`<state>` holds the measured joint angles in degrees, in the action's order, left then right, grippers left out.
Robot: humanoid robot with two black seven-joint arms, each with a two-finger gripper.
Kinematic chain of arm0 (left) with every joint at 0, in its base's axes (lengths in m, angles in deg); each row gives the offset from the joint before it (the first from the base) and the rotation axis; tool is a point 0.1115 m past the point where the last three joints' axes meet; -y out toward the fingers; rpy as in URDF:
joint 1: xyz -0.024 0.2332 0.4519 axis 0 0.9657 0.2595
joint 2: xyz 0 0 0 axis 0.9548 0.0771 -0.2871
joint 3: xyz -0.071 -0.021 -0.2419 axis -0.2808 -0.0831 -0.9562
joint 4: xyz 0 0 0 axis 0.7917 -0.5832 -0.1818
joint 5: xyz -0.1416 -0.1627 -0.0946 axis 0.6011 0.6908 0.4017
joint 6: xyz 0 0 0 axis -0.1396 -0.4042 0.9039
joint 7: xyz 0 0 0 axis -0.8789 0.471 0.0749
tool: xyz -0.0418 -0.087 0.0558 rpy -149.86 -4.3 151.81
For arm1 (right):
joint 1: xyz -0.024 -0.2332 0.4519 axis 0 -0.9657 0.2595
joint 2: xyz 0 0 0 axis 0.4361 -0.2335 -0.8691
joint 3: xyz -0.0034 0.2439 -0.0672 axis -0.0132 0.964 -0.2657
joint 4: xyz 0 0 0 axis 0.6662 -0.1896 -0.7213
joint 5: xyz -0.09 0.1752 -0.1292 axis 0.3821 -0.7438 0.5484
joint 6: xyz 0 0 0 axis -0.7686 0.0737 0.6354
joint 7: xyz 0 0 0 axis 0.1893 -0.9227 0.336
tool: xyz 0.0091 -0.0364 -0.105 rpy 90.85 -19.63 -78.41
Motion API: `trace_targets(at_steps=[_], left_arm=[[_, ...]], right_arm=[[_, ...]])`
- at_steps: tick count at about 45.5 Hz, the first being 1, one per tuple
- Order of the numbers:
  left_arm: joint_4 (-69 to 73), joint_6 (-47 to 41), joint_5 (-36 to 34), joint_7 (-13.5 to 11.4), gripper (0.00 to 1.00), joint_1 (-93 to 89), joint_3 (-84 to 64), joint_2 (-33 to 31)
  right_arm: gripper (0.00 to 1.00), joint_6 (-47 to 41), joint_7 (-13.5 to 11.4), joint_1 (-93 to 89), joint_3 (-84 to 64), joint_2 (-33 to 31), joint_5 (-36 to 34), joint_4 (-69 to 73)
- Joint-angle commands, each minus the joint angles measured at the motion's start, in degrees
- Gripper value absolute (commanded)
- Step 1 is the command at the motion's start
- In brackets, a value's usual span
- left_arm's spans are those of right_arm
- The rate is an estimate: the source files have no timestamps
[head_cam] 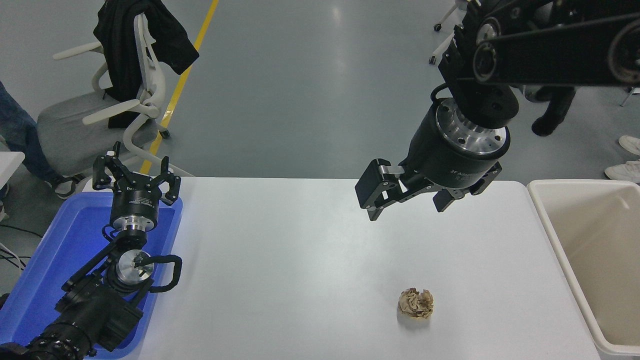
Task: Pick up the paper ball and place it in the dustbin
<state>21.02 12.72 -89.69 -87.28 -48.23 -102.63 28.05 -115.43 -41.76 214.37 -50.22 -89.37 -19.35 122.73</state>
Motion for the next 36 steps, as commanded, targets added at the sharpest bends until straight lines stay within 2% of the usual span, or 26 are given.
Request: trace_targets(at_steps=[1, 7, 18, 25, 36], left_arm=[[-0.01, 0.0, 0.0, 0.0, 0.99, -0.08, -0.03, 0.0], [0.08, -0.17, 0.0, 0.17, 0.99, -0.35, 0.06, 0.09], [0.08, -0.09, 0.0, 0.0, 0.99, -0.17, 0.06, 0.09], [0.08, -0.09, 0.0, 0.0, 0.99, -0.17, 0.06, 0.09], [0.08, -0.09, 0.0, 0.0, 0.99, -0.17, 0.06, 0.09]], right_arm=[[1.0, -0.1, -0.02, -0.63, -1.19, 0.21, 0.23, -0.03], [1.0, 0.51, -0.02, -2.39, -1.45, 0.21, 0.5, -0.56], [1.0, 6.84, 0.15, -10.73, -1.45, 0.21, 1.38, -2.23], [1.0, 13.95, 0.42, -20.4, -1.45, 0.04, 3.31, -3.98], [1.0, 25.02, 0.42, -34.63, -1.19, -3.83, 9.72, -4.6]])
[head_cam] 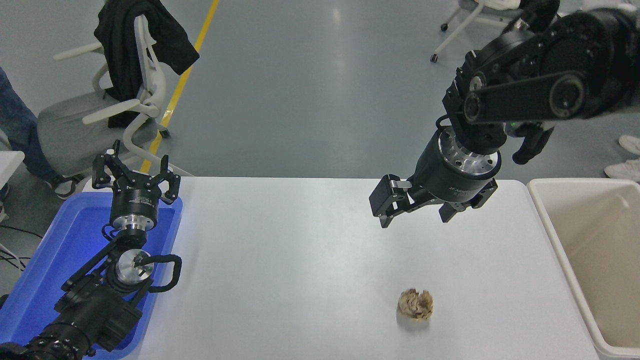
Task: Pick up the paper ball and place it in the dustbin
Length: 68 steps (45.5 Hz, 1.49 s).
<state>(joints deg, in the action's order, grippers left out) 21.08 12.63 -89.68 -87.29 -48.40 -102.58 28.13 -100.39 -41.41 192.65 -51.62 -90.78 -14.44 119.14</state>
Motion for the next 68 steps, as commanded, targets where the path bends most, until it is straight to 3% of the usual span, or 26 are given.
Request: trace_targets(at_steps=[1, 11, 20, 40, 60, 64, 68], left_arm=[[-0.07, 0.0, -0.01, 0.09, 0.99, -0.01, 0.0, 0.0], [0.02, 0.0, -0.01, 0.01, 0.99, -0.01, 0.0, 0.0], [-0.07, 0.0, -0.01, 0.01, 0.99, -0.01, 0.0, 0.0], [-0.07, 0.0, -0.01, 0.01, 0.99, -0.01, 0.0, 0.0], [-0.07, 0.0, -0.1, 0.01, 0.99, -0.01, 0.0, 0.0], [-0.07, 0.0, -0.1, 0.01, 0.99, -0.01, 0.0, 0.0], [0.02, 0.0, -0.1, 0.01, 0.99, -0.01, 0.0, 0.0]], right_arm=[[1.0, 10.95, 0.08, -14.15, 0.21, -2.42, 4.99, -1.27], [1.0, 18.16, 0.08, -26.98, 1.53, -4.18, 10.35, -5.31], [1.0, 20.89, 0.08, -32.88, 4.78, -4.35, 10.71, -6.98], [1.0, 21.33, 0.08, -44.57, 7.68, -0.93, 10.88, -19.02], [1.0, 21.42, 0.08, -52.13, 7.51, 0.48, 17.12, -25.88], [0.95, 21.42, 0.08, -52.83, 7.51, 0.66, 17.21, -26.93], [0.8, 21.86, 0.08, -53.19, 7.51, 0.75, 17.38, -27.72]])
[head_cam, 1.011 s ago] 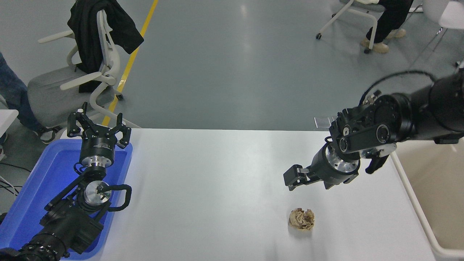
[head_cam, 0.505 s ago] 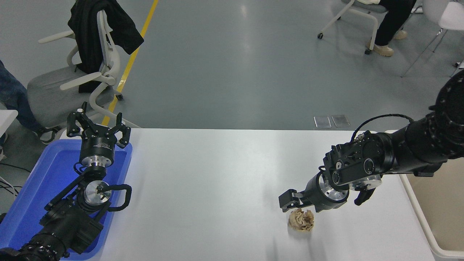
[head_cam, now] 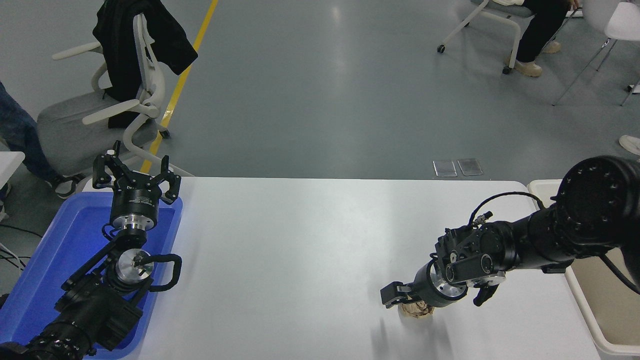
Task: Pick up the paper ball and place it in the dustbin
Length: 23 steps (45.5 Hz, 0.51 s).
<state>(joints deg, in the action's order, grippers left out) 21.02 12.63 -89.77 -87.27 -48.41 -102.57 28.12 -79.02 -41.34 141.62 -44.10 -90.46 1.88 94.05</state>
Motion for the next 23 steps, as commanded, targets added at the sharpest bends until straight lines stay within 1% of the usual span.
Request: trace_targets(at_steps=[1, 2, 3, 6, 9, 11, 13, 14, 23], left_arm=[[-0.01, 0.0, -0.01, -0.01, 0.99, 0.0, 0.0, 0.02], [-0.01, 0.0, -0.01, -0.01, 0.99, 0.0, 0.0, 0.02], [-0.01, 0.0, -0.01, -0.01, 0.99, 0.0, 0.0, 0.02], [-0.01, 0.0, 0.07, -0.01, 0.99, 0.0, 0.0, -0.07], [-0.01, 0.0, 0.07, 0.07, 0.99, 0.0, 0.0, 0.02], [-0.01, 0.0, -0.01, -0.01, 0.99, 0.0, 0.0, 0.02], [0.08, 0.0, -0.01, -0.01, 0.99, 0.0, 0.0, 0.02], [-0.01, 0.09, -0.01, -0.01, 0.99, 0.0, 0.0, 0.02], [-0.01, 0.0, 0.07, -0.01, 0.99, 0.0, 0.0, 0.02]], right_arm=[[0.79, 0.48, 0.0, -2.16, -0.01, 0.42, 1.06, -2.81], [0.77, 0.48, 0.0, -2.16, -0.01, 0.42, 1.06, -2.81], [0.74, 0.48, 0.09, -2.16, -0.01, 0.42, 1.06, -2.81], [0.51, 0.48, 0.09, -2.16, -0.19, 0.51, 1.59, -2.81], [0.33, 0.48, 0.18, -2.16, -0.28, 0.51, 2.38, -2.81], [0.16, 0.57, 0.18, -2.16, -0.54, 0.51, 2.64, -2.81], [0.03, 0.57, 0.18, -1.98, -0.72, 0.51, 2.82, -2.64], [0.0, 0.57, 0.18, -1.98, -0.8, 0.51, 2.82, -2.64], [0.0, 0.48, 0.18, 1.26, -2.73, -0.37, 2.82, -0.09]])
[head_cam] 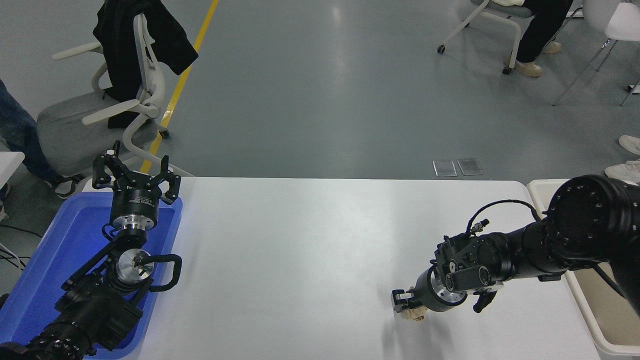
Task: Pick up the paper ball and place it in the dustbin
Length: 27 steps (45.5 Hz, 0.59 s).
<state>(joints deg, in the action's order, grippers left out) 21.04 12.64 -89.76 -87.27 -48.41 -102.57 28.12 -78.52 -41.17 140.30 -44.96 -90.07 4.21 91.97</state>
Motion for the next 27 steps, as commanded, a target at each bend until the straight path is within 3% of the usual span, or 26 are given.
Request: trace_targets(at_steps=[1, 10, 18, 27], left_arm=[[-0.03, 0.0, 0.07, -0.01, 0.99, 0.0, 0.0, 0.01], [-0.03, 0.0, -0.02, -0.01, 0.99, 0.0, 0.0, 0.01], [-0.03, 0.0, -0.02, -0.01, 0.99, 0.09, 0.0, 0.01], [-0.03, 0.09, -0.02, 0.07, 0.99, 0.09, -0.09, 0.01]], right_arm=[[0.0, -0.01, 0.01, 3.47, -2.32, -1.27, 0.49, 2.77], [0.0, -0.36, 0.01, 16.55, -4.78, -7.6, 0.58, 14.1], [0.0, -1.41, 0.27, 39.22, -10.66, -11.56, 0.58, 31.15], [0.0, -13.53, 0.36, 59.44, -15.24, -13.67, 0.58, 36.26]])
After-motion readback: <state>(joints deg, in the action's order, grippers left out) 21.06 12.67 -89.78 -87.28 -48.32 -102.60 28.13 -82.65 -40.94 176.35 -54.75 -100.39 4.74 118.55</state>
